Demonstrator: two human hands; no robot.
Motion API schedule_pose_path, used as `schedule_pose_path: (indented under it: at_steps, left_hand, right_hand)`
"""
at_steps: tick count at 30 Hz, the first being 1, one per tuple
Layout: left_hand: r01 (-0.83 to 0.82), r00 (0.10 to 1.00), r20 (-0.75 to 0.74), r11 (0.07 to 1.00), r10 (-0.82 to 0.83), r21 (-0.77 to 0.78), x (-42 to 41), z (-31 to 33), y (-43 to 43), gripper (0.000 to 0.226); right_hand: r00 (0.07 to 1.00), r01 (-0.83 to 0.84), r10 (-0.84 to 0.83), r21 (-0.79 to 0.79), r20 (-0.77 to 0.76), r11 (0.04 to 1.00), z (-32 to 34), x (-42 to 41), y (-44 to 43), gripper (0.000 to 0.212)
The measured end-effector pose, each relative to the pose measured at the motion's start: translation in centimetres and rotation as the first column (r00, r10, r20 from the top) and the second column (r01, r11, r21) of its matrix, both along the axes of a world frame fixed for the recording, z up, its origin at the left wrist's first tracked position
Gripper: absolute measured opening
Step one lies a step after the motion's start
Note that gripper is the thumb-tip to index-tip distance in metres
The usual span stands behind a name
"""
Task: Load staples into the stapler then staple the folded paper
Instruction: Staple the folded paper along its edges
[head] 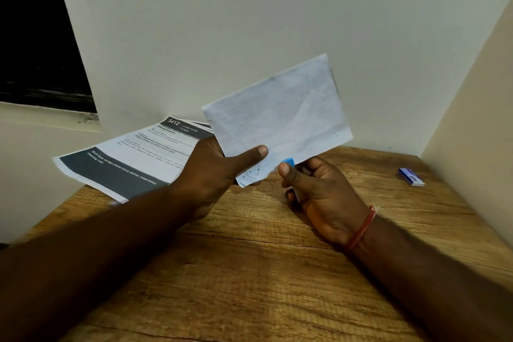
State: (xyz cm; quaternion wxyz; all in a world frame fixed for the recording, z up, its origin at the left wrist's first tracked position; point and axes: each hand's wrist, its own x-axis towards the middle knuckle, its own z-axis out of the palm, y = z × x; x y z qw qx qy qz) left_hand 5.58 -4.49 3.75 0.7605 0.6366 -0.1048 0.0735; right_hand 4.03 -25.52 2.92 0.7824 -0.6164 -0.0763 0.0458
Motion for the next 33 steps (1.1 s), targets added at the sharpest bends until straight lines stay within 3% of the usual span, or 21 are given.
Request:
schedule_pose_path:
  at_steps: [3,7,11,14,16,23,33]
  left_hand:
    - [0.020,1.000,-0.001,1.000,-0.020,0.007,0.0,-0.3,-0.3,0.018]
    - [0.010,1.000,0.006,1.000,-0.010,0.006,-0.2,-0.3,-0.6,0.031]
    - [0.004,1.000,0.006,1.000,-0.004,0.028,-0.3,-0.3,-0.6,0.025]
    - [0.005,1.000,0.012,1.000,-0.005,0.023,-0.2,-0.3,-0.7,0.024]
    - [0.001,1.000,0.016,0.999,-0.002,0.039,-0.1,-0.3,-0.7,0.011]
    - [0.003,1.000,0.015,0.999,-0.004,0.052,0.4,-0.7,-0.8,0.017]
    - [-0.003,1.000,0.008,0.998,0.002,0.063,0.5,-1.0,-0.9,0.029]
  right_hand:
    - [1.000,-0.011,0.011,0.014,-0.015,1.000,0.4,-0.6,0.2,0.019]
    - [1.000,-0.029,0.029,0.046,-0.010,0.999,0.6,-0.9,0.3,0.021]
    - [1.000,-0.025,0.025,0.041,-0.009,0.999,0.7,-1.0,0.4,0.016]
    - [1.000,-0.022,0.022,0.028,-0.017,0.999,0.6,-0.9,0.3,0.016]
    - [0.999,-0.011,0.012,0.025,-0.032,1.000,0.5,-0.8,0.4,0.017]
    - [0.999,0.011,-0.010,0.023,-0.033,1.000,0.3,-0.5,0.5,0.016]
    - [0.998,0.061,-0.061,-0.024,0.024,0.998,0.0,0.0,0.2,0.041]
